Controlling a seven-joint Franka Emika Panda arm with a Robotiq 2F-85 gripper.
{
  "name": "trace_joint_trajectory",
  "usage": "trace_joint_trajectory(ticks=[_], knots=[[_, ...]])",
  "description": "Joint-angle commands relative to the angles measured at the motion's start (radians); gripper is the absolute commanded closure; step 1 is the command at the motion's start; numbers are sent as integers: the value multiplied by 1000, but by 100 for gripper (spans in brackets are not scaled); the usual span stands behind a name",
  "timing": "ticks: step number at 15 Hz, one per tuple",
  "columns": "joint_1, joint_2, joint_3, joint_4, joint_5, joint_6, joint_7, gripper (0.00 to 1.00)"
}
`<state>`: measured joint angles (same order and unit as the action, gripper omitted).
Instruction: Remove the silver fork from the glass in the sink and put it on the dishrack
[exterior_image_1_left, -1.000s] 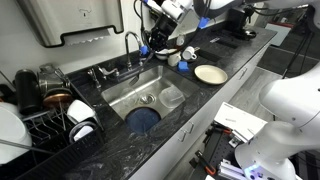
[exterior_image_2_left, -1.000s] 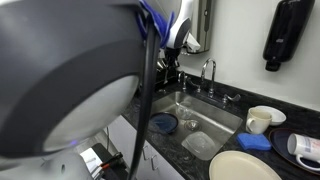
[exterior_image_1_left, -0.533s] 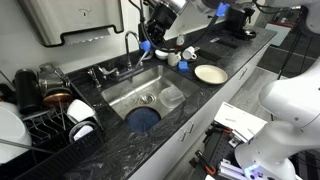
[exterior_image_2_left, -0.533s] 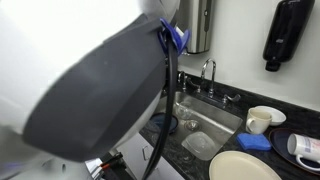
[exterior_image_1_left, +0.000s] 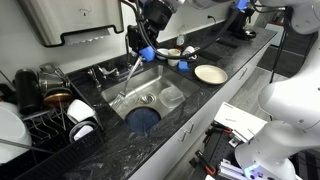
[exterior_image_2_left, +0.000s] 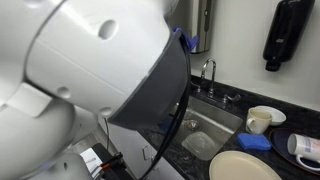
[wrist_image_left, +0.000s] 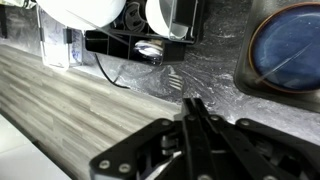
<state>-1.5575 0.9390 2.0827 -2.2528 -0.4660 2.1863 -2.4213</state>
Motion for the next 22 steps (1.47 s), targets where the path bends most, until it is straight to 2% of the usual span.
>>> trace_joint_trajectory(ticks=[1, 6, 12, 15, 22], knots=[[96, 13, -15, 32, 9, 6, 10, 99], [217, -14, -50, 53, 7, 116, 120, 99], [355, -131, -133, 64, -25, 316, 283, 99], [410, -217, -172, 91, -34, 337, 328, 99], [485, -411, -271, 181, -58, 308, 370, 99]])
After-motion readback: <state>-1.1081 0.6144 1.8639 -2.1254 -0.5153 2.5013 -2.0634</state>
